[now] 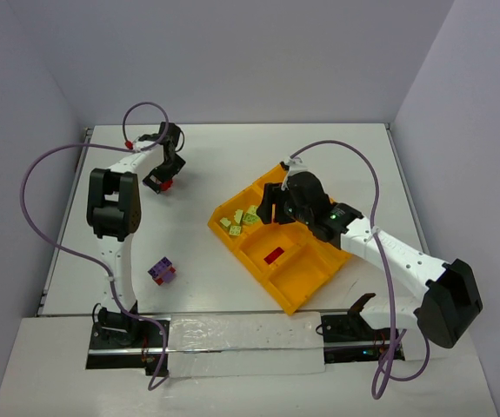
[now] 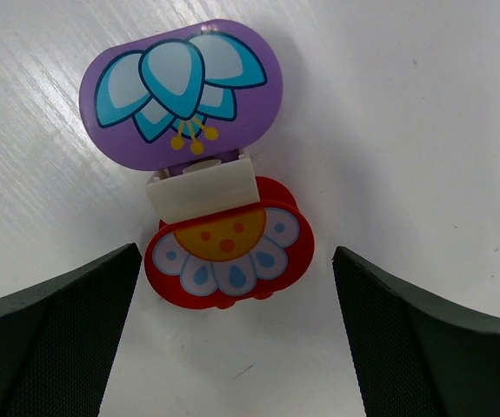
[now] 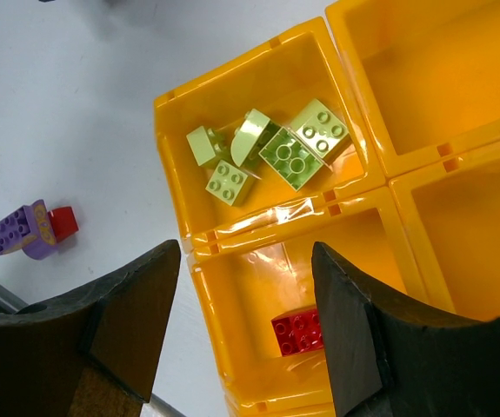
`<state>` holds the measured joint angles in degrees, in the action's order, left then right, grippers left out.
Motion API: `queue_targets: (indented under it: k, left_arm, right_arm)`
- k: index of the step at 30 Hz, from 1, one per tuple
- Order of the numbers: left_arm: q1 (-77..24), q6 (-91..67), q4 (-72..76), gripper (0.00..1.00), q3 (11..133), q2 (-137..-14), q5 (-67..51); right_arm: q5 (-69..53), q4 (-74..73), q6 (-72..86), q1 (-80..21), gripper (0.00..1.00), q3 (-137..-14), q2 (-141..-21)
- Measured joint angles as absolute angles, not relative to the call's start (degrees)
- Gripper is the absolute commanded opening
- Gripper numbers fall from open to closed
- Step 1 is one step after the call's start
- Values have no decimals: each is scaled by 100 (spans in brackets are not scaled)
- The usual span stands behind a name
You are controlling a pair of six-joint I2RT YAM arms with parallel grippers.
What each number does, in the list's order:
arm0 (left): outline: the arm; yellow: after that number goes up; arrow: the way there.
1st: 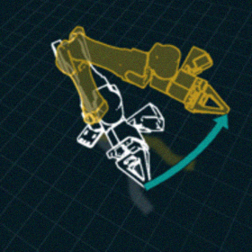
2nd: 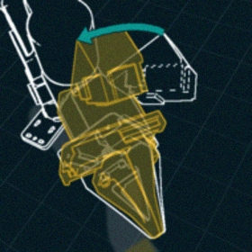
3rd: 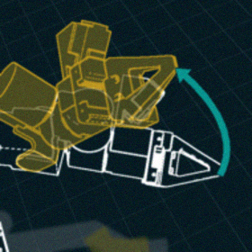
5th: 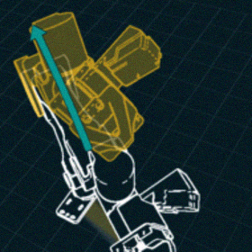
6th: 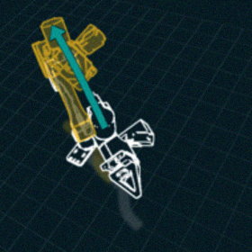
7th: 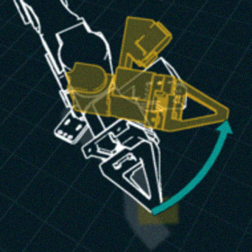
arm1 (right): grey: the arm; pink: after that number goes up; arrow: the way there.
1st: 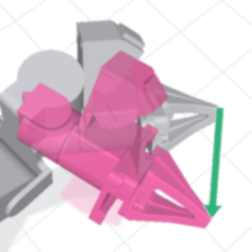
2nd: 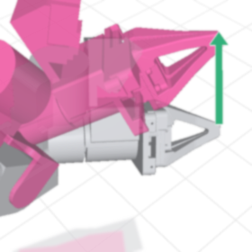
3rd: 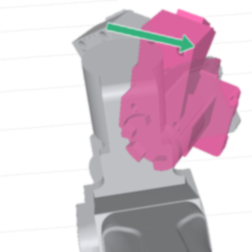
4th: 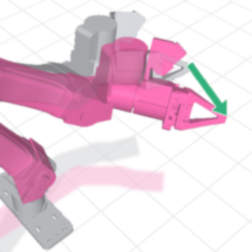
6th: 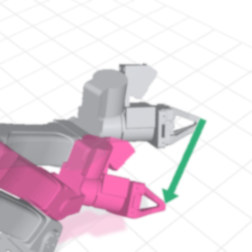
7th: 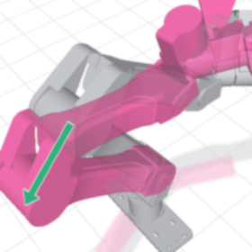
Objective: Sort the legos into containers by color
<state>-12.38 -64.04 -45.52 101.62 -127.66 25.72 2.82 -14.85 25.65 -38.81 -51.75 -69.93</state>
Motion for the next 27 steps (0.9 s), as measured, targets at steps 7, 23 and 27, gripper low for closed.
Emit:
queue_targets:
  k: [7,23,27]
  left_arm:
    - [-1164,-6357,-4447,96,10079,-12766,2515]
    - [-1066,-6370,-4351,55,10039,-12768,2480]
    - [-1066,-6378,-4206,38,9853,-12655,2479]
  right_arm:
    - [252,-1483,2569,-3881,69,-5175,-7109]
    - [213,-1461,2587,-3881,69,-5175,-7161]
    - [211,-1457,2590,-3881,69,-5175,-7166]
